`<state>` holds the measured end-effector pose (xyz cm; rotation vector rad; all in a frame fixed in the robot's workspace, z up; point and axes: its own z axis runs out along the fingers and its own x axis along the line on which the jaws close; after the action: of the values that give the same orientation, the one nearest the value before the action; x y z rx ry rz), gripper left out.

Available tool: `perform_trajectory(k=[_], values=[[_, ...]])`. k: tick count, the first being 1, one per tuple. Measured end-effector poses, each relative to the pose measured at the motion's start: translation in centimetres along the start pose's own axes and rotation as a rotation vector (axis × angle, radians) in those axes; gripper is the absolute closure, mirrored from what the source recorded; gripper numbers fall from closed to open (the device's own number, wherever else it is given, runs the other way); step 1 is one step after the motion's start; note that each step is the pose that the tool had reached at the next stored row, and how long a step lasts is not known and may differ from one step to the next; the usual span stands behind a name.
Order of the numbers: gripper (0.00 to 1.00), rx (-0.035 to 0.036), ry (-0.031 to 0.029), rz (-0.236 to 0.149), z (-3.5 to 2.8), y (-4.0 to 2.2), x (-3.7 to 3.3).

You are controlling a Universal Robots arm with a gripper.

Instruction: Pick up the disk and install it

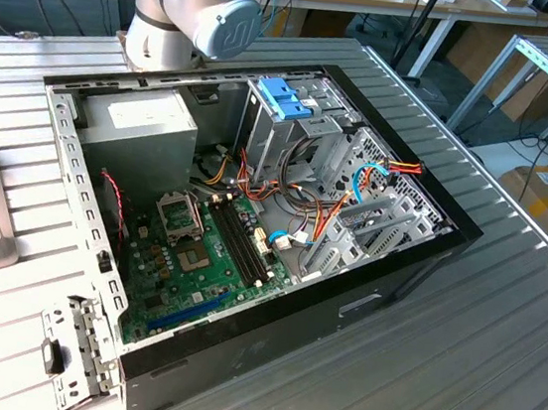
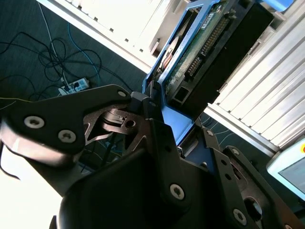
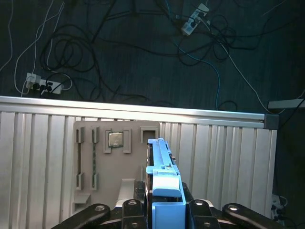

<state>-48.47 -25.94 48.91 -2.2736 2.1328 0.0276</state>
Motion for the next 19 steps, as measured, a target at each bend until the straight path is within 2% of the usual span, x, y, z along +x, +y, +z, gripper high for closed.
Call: perform_trajectory(k=[3,19], values=[[0.63,0.0000,0.0000,0.000,0.00,-0.02,0.04],[0.63,0.0000,0.0000,0.000,0.01,-1.27,0.25]])
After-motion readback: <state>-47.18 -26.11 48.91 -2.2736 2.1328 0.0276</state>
